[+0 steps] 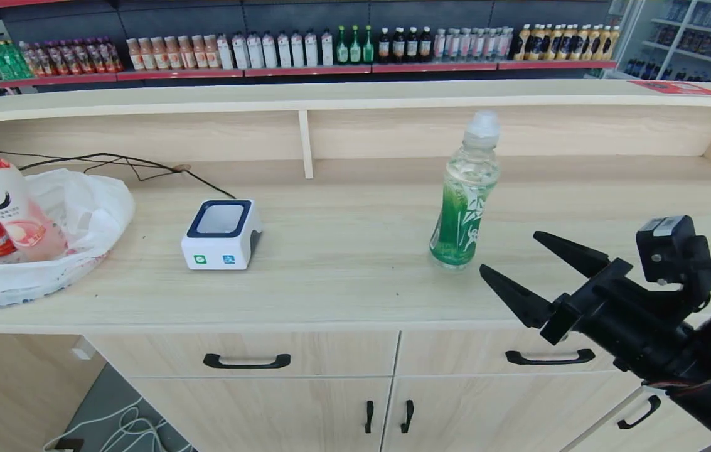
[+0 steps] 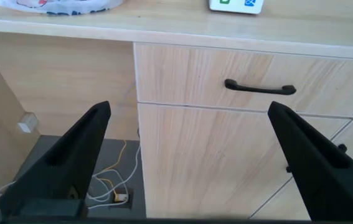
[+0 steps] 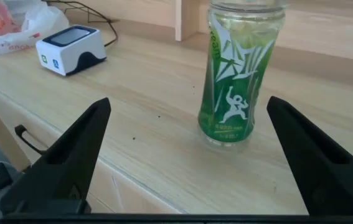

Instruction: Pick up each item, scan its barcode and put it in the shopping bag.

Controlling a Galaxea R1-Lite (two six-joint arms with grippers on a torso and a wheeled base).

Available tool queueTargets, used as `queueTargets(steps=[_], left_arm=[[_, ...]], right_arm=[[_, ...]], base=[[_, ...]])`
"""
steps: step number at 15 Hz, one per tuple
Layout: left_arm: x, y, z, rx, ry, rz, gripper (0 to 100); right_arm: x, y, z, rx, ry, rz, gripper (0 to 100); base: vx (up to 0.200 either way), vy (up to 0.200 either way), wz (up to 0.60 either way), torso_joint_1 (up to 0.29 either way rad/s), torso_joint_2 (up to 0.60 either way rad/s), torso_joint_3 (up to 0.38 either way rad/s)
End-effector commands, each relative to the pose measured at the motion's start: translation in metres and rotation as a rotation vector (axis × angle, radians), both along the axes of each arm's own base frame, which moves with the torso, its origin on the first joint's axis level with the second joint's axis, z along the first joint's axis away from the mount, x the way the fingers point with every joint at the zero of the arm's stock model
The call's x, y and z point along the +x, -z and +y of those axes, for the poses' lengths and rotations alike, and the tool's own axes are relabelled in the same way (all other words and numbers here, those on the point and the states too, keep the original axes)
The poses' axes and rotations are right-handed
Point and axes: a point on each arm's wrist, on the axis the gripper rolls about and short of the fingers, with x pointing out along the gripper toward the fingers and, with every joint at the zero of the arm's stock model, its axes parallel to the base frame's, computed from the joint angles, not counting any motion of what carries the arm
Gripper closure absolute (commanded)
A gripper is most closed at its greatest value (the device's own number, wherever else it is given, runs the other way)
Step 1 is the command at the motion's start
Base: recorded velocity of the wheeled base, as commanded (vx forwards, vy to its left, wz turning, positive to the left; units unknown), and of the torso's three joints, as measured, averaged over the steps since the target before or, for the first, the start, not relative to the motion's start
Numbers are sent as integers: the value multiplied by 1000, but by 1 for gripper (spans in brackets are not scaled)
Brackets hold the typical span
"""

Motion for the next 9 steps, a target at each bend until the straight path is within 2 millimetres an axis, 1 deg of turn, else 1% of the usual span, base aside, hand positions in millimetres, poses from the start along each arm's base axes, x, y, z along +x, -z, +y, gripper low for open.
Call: queueTargets(steps=[1,4,5,7,8,9], left_arm=[[0,0,0,1,0,0,0],[0,0,0,0,0,0,0],[0,0,0,0,0,0,0],[0,0,0,1,0,0,0],[0,0,0,1,0,0,0],[0,0,0,1,0,0,0]], right_arm=[[7,8,3,-14,2,30,0],[24,5,8,-3,16,7,0],[30,5,1,-1,53,5,0],[35,6,-4,-1,74,6,0],[40,3,-1,3,71,-8,0],[40,4,1,1,67,-6,0]], base=[[0,0,0,0,0,0],[0,0,0,0,0,0],[0,0,0,0,0,0],[0,0,0,0,0,0],[0,0,0,0,0,0],[0,0,0,0,0,0]])
